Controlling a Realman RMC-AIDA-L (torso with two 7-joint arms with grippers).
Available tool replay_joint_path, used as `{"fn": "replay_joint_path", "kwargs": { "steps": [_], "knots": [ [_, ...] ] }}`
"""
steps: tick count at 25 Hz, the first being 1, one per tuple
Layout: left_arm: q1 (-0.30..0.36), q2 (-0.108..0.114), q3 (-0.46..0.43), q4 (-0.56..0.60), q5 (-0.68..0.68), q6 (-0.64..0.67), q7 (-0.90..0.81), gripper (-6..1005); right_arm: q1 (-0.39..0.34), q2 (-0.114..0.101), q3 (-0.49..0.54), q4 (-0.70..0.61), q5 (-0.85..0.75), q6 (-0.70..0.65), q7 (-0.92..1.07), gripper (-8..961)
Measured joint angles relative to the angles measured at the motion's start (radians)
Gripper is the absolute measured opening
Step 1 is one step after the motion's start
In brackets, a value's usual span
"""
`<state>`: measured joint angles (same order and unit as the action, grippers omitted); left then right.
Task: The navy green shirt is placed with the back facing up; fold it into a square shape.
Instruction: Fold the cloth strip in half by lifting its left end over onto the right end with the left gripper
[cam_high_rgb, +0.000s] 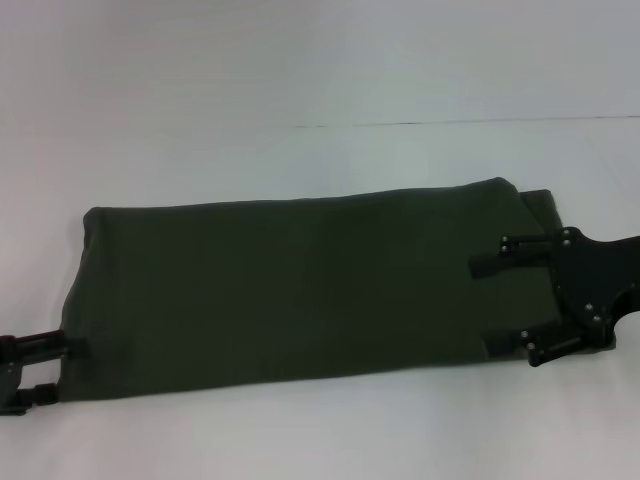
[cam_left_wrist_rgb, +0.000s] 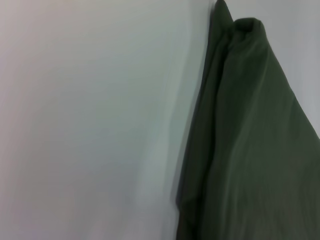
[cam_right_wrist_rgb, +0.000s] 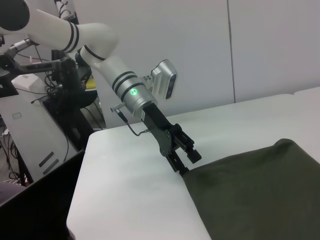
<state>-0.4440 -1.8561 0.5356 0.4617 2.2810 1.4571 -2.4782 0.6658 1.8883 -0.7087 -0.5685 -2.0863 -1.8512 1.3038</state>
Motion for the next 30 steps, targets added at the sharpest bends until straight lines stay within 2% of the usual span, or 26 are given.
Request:
{"fn": "replay_joint_path", "kwargs": {
  "steps": [18, 25, 30],
  "knots": [
    [-0.050, -0.053, 0.005, -0.003, -0.001, -0.055, -0.004, 933, 0.008, -0.003, 0.000, 0.001, 0.002, -0.027, 0.000, 946],
    [-0.070, -0.060, 0.001, -0.025, -0.005, -0.095, -0.005, 934, 0.008, -0.003, 0.005, 0.001, 0.003, -0.040, 0.001, 946],
    [-0.071, -0.061, -0.001, -0.027, -0.005, -0.104, -0.005, 897, 0.008, -0.003, 0.006, 0.001, 0.003, -0.041, 0.002, 946]
  ]
}}
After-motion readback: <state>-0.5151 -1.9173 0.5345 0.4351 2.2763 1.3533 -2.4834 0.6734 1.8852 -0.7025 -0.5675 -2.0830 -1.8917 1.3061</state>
